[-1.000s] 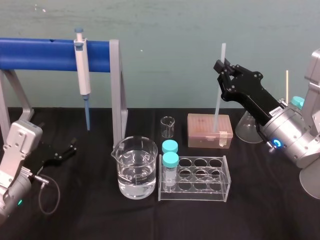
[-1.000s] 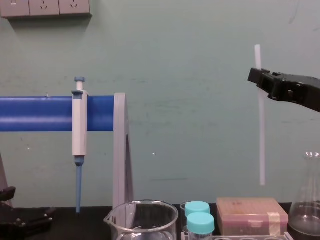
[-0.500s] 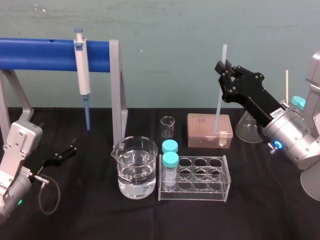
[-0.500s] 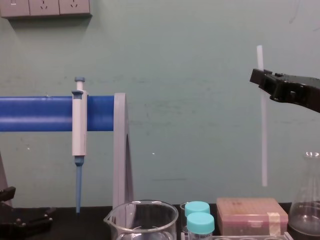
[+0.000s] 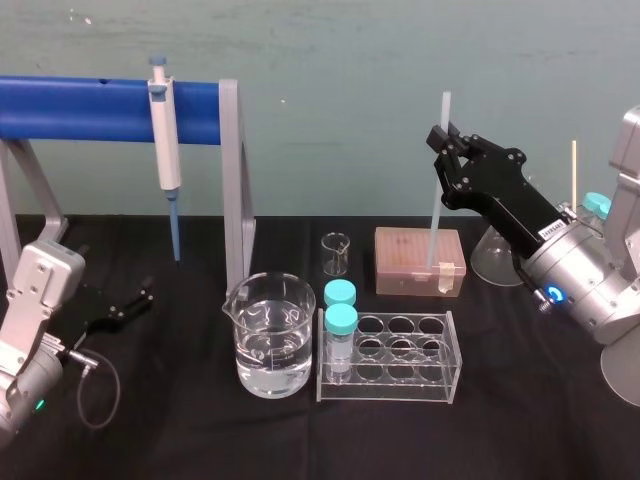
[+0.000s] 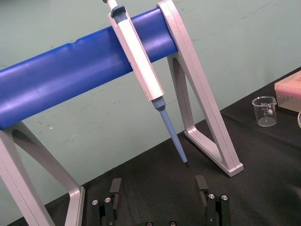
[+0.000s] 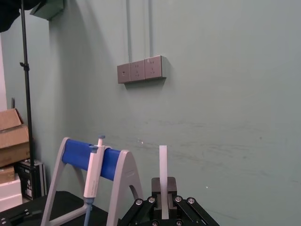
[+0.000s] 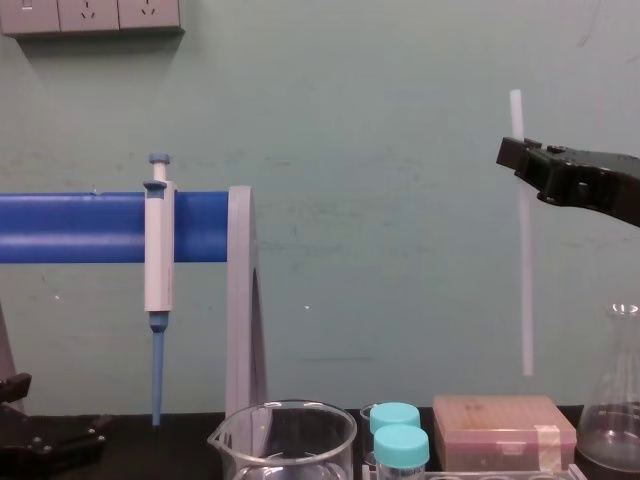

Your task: Pick up the stirring rod with one hand, then place it down.

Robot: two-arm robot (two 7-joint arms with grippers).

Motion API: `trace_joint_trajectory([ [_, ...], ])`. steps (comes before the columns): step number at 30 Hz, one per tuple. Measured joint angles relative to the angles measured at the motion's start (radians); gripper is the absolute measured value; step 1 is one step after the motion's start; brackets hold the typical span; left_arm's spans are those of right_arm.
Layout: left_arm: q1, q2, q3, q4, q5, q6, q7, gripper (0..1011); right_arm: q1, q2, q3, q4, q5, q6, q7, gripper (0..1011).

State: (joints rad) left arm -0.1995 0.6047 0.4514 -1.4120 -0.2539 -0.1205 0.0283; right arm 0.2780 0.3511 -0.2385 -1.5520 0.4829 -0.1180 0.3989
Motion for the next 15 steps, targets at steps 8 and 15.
trace_joint_trajectory([
  [8,0.000,0.000,0.000,0.000,0.000,0.000,0.000,1000,-0.008,0.007,-0.003,-0.005,-0.003,0.000,0.006,70],
  [15,0.000,0.000,0.000,0.000,0.000,0.000,0.000,1000,-0.012,0.016,-0.009,0.002,0.019,-0.028,0.057,70],
])
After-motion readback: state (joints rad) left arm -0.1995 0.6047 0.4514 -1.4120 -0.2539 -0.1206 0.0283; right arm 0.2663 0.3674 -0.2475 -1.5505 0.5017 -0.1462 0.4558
